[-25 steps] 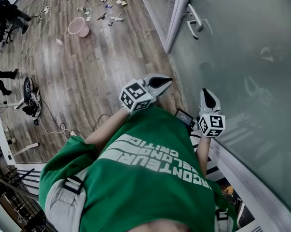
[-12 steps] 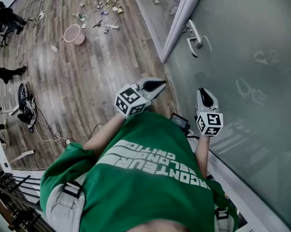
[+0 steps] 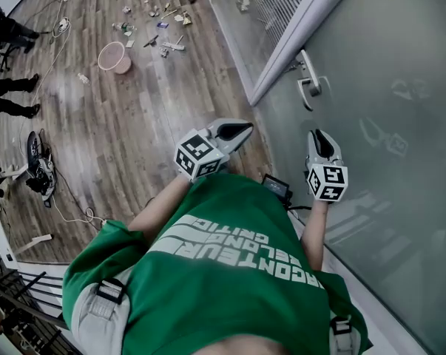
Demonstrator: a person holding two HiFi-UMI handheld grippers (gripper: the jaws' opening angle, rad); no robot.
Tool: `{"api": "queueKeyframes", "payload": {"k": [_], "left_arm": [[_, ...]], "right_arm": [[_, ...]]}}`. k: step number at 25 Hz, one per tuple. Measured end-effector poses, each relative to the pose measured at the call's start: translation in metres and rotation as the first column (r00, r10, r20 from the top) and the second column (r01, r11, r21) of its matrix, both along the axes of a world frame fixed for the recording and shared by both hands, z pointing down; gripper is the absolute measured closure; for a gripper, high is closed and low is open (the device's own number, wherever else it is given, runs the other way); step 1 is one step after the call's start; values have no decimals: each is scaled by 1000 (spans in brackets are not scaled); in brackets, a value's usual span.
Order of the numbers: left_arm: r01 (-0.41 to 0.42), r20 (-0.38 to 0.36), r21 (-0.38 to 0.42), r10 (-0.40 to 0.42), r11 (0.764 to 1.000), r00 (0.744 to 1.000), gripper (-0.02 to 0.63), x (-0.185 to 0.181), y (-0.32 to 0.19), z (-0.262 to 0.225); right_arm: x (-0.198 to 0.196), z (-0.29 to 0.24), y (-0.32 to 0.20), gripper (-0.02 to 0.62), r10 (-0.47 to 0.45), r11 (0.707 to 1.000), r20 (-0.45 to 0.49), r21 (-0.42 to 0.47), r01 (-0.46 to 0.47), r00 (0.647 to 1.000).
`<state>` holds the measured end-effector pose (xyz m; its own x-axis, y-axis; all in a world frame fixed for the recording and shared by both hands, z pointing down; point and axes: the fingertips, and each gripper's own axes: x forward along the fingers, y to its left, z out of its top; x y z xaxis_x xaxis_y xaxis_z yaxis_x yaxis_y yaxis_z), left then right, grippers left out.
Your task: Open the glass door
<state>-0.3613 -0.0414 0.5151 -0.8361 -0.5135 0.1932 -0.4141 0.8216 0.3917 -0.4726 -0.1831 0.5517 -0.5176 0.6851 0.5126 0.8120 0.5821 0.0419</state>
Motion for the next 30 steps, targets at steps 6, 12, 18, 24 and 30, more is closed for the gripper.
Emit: {"api": "queueKeyframes", "payload": {"k": [6, 12, 18, 24, 30], "left_arm": [[10, 15, -4, -9, 1000, 1000, 591, -10, 30, -1], [26, 24, -12, -26, 1000, 999, 591, -24, 58, 3], [69, 30, -17, -68, 997, 997, 591, -17, 65, -5], [110, 16, -25, -109, 994, 994, 591, -26, 63, -4], [133, 17, -56, -132, 990, 991, 591, -42, 49, 4]], "right_arm": [[-23, 7, 16, 528, 20, 999, -6, 41, -19, 1000], [-55, 26, 32, 509, 19, 993, -49, 119, -13, 999], [-67, 37, 35, 497, 29, 979, -95, 201, -9, 995], [-97, 64, 40, 483, 56, 951, -146, 308, -9, 988], [-107, 102, 59, 482, 70, 931, -268, 363, 33, 961]]}}
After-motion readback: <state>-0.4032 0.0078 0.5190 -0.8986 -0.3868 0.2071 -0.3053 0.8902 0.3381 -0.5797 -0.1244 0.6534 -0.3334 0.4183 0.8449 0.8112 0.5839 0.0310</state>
